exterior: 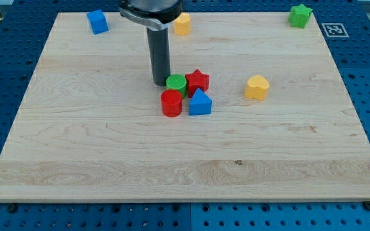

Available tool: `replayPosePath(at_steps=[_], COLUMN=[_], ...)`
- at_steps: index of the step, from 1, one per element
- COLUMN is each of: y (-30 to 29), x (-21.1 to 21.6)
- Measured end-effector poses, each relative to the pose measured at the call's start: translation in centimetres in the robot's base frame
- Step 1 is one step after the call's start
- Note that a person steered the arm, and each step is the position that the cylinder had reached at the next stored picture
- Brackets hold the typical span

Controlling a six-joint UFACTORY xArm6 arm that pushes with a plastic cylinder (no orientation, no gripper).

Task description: Push the green circle into the triangle

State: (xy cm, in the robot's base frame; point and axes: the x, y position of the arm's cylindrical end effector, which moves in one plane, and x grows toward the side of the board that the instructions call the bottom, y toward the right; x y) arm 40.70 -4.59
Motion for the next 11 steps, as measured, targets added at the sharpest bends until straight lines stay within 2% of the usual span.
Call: replayPosePath(at_steps=[6, 9, 10, 11], y=[-0.7, 2.2, 2.6, 2.9], x=[-1.5, 0.9, 0.3, -3.2])
